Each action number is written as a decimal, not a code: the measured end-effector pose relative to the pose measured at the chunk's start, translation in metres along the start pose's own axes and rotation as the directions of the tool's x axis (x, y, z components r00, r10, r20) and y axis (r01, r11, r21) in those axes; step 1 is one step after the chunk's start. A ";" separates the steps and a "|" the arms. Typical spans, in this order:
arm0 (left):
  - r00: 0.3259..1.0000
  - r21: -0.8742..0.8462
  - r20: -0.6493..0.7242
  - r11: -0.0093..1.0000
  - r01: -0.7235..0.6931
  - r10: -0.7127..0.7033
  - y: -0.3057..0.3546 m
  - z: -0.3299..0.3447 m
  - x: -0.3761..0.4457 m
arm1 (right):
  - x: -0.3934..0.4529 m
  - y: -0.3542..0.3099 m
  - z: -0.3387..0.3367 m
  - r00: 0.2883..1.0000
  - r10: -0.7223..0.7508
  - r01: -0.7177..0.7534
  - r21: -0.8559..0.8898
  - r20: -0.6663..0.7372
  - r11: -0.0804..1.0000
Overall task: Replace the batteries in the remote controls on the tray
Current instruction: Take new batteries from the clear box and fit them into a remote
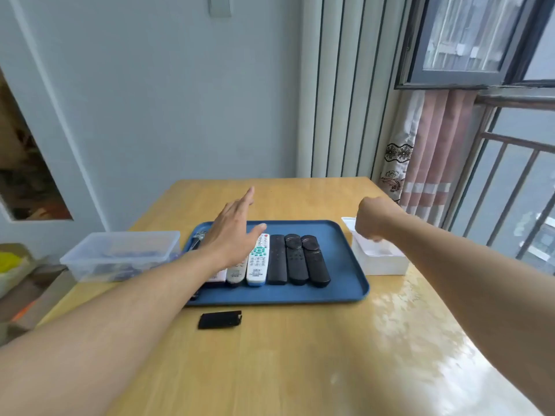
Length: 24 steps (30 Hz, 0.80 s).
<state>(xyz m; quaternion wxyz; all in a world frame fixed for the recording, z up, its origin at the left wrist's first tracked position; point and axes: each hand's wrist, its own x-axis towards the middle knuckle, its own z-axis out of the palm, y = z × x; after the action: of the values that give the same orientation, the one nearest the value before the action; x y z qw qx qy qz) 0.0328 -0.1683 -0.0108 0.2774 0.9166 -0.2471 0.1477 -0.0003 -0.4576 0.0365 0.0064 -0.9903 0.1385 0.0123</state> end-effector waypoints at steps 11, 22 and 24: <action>0.954 0.156 -0.256 0.967 0.199 -0.155 -0.140 -0.076 -0.080 | -0.042 -0.207 0.018 0.800 -0.574 0.594 0.096 -0.178 0.798; 0.898 0.234 -0.295 0.887 0.398 -0.326 -0.196 -0.070 -0.128 | -0.076 -0.343 0.039 0.683 -0.728 0.705 -0.198 -0.069 0.681; 0.893 0.227 -0.323 0.890 0.395 -0.314 -0.198 -0.068 -0.128 | -0.081 -0.350 0.040 0.665 -0.737 0.695 -0.262 -0.118 0.669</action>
<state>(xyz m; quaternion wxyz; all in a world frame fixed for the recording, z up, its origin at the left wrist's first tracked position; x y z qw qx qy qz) 0.0231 0.0621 -0.0950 0.1960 0.9468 -0.0084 0.2552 0.0169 -0.0984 0.0022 -0.1007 -0.9551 -0.2657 -0.0842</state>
